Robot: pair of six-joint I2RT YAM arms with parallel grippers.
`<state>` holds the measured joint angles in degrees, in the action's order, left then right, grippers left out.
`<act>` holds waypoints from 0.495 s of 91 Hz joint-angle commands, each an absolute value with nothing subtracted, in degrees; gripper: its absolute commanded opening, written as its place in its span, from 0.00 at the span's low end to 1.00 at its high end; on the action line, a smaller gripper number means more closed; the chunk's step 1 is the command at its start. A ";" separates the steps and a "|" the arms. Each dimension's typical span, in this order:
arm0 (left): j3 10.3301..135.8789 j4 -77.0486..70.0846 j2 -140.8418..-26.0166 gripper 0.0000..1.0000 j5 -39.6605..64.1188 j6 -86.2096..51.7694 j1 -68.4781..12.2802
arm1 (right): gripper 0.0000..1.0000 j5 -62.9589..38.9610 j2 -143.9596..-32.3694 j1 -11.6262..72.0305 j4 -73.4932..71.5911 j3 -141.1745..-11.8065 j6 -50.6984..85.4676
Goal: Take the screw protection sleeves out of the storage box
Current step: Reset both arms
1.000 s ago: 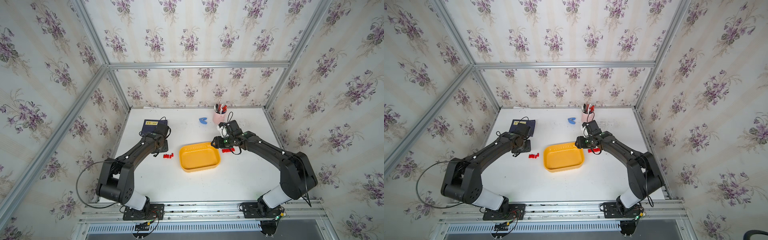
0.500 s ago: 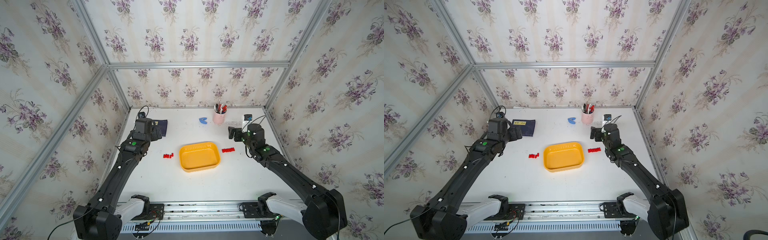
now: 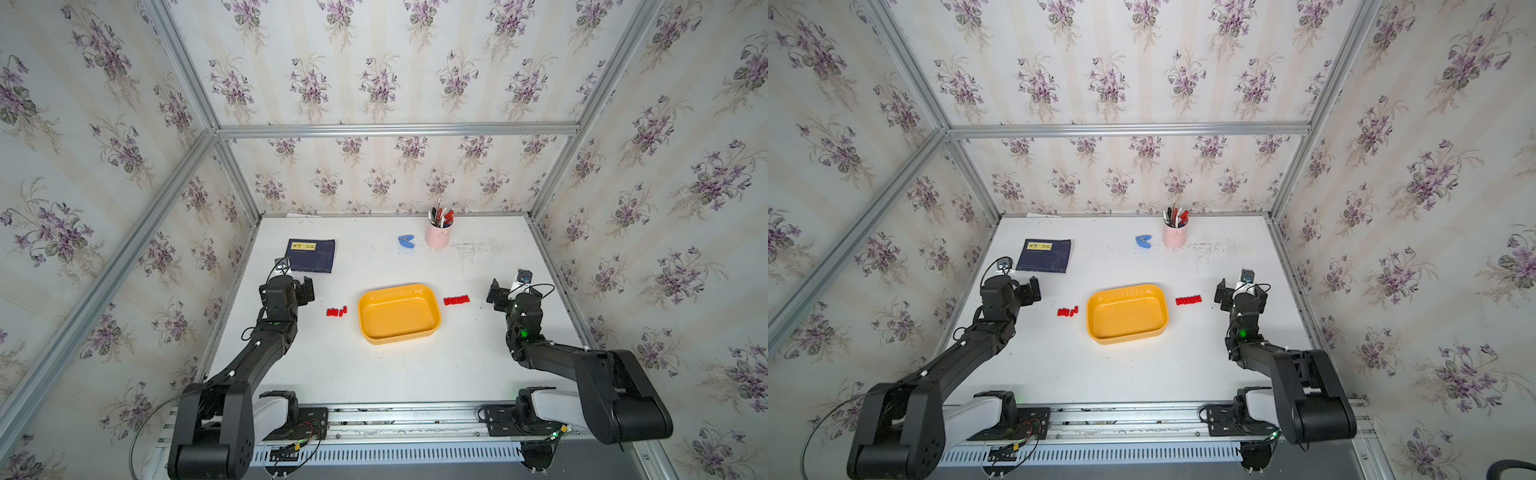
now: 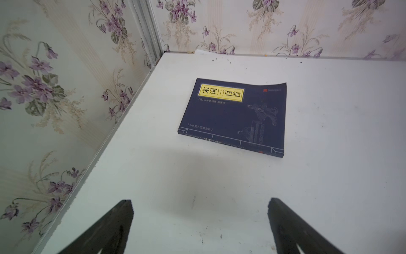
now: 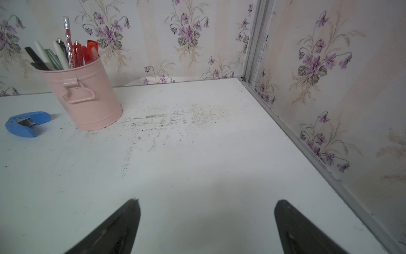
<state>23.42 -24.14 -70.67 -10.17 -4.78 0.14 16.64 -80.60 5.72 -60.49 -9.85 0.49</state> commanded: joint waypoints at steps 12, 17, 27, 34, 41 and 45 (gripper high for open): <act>20.57 -51.62 -86.69 1.00 -4.15 0.46 -0.18 | 1.00 13.33 -89.01 5.37 -80.25 -10.26 0.56; 21.84 -46.51 -85.11 1.00 -2.77 0.95 -0.32 | 1.00 12.20 -87.56 5.13 -73.83 -11.74 0.82; 23.13 -43.64 -85.03 1.00 -5.21 -0.56 -0.09 | 1.00 12.62 -87.70 4.52 -72.36 -12.64 1.88; 23.80 -43.18 -85.30 1.00 -5.78 -0.58 -0.18 | 1.00 12.79 -88.52 4.35 -74.49 -12.24 1.80; 24.06 -42.45 -85.12 1.00 -5.79 -0.72 -0.22 | 1.00 12.78 -88.06 4.34 -73.84 -12.34 2.01; 24.18 -41.50 -84.78 1.00 -5.78 -0.80 -0.19 | 1.00 12.71 -88.12 4.34 -74.22 -12.19 1.91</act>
